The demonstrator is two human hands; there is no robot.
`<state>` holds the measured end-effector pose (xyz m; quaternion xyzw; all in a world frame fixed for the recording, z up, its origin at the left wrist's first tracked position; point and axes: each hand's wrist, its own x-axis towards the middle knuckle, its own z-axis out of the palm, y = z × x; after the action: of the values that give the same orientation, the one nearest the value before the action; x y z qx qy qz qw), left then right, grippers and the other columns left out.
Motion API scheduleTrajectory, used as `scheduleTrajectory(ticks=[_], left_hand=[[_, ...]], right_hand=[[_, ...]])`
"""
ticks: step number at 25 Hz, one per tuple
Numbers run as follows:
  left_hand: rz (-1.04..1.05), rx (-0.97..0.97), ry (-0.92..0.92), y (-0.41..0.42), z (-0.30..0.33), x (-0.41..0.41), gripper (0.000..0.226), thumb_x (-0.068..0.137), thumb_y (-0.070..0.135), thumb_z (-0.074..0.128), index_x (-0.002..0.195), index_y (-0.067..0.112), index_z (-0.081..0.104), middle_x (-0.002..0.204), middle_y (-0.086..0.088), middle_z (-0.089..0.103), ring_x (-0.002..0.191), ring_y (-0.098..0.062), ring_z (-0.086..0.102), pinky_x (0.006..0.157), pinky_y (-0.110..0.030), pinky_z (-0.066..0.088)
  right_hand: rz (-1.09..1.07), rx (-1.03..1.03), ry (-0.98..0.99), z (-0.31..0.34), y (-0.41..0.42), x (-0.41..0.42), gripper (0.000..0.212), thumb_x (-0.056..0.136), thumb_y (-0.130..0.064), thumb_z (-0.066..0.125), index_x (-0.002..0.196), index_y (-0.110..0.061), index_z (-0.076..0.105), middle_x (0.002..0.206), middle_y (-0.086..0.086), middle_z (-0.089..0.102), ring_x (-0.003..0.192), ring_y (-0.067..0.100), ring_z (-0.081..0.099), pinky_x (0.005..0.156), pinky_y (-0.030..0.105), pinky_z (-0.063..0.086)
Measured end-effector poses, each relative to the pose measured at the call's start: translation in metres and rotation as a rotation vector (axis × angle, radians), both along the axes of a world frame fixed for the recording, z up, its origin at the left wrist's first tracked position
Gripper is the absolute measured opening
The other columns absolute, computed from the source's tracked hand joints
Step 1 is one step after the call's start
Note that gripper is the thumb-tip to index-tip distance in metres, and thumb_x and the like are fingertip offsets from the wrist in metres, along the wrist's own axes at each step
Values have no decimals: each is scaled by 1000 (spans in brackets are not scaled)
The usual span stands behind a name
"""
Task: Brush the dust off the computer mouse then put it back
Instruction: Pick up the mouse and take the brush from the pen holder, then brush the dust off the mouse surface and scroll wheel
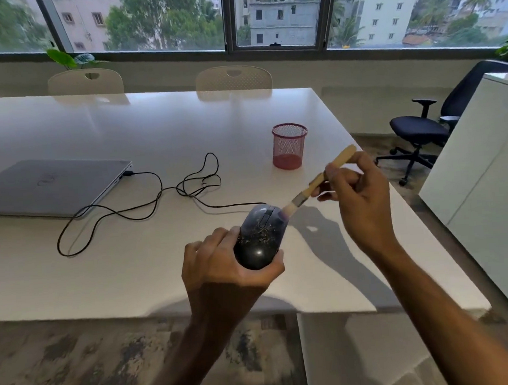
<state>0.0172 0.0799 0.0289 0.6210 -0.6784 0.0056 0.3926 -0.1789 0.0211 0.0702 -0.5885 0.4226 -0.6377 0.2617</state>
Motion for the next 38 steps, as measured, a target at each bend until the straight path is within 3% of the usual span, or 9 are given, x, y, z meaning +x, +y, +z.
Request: scheduleTrajectory(ticks=[3, 7, 12, 18, 23, 28, 34, 38], left_hand=[[-38, -59, 1, 18, -6, 0, 60, 69, 70, 58, 89, 14, 67, 74, 3, 64, 67, -15, 58, 68, -37, 48], [-44, -161, -27, 43, -13, -3, 59, 70, 64, 64, 89, 9, 69, 76, -3, 66, 69, -20, 61, 65, -41, 49], [-34, -259, -18, 73, -18, -11, 56, 72, 58, 67, 92, 6, 69, 80, -4, 67, 71, -21, 62, 65, -41, 49], [33, -192, 22, 121, -21, -30, 58, 71, 63, 65, 100, 13, 67, 85, 1, 66, 74, -14, 59, 73, -32, 47], [78, -144, 10, 168, -34, -48, 66, 73, 72, 58, 103, 13, 64, 88, 0, 66, 75, -10, 55, 75, -29, 43], [99, -164, -3, 203, -53, -58, 69, 71, 70, 62, 103, 9, 66, 90, -1, 66, 77, -12, 56, 80, -24, 33], [63, -158, 23, 219, -62, -55, 68, 71, 70, 62, 102, 10, 67, 92, 1, 66, 83, -9, 52, 81, -24, 31], [6, -144, 50, 229, -64, -46, 68, 70, 67, 65, 102, 7, 67, 93, 0, 66, 87, -1, 46, 78, -22, 33]], right_hand=[[-24, 24, -6, -7, 29, 7, 19, 95, -31, 56, 103, -14, 56, 82, -9, 77, 77, 11, 76, 68, 18, 57], [-70, 32, 44, -6, 61, 1, 12, 91, -23, 68, 96, -12, 66, 84, 2, 76, 76, 12, 75, 70, 23, 61], [19, 91, 146, -5, 94, -7, 21, 86, -33, 67, 94, -15, 73, 79, -9, 75, 75, 12, 74, 70, 17, 56], [23, 4, 32, 1, 135, -32, 4, 94, -19, 67, 94, -16, 70, 79, -6, 75, 74, 12, 73, 70, 16, 54], [91, 51, -7, -11, 177, -47, 17, 88, -29, 67, 98, -16, 67, 80, -7, 75, 74, 8, 74, 69, 13, 53], [127, 123, -16, -27, 206, -65, 10, 89, -19, 69, 97, -13, 71, 80, -8, 76, 75, 6, 73, 70, 12, 52], [148, 180, -6, -37, 233, -62, 14, 85, -30, 66, 94, -21, 72, 82, -9, 76, 78, 2, 71, 71, 10, 51], [144, 211, -9, -46, 247, -47, 10, 87, -27, 65, 92, -22, 71, 80, -4, 75, 76, 1, 70, 71, 10, 51]])
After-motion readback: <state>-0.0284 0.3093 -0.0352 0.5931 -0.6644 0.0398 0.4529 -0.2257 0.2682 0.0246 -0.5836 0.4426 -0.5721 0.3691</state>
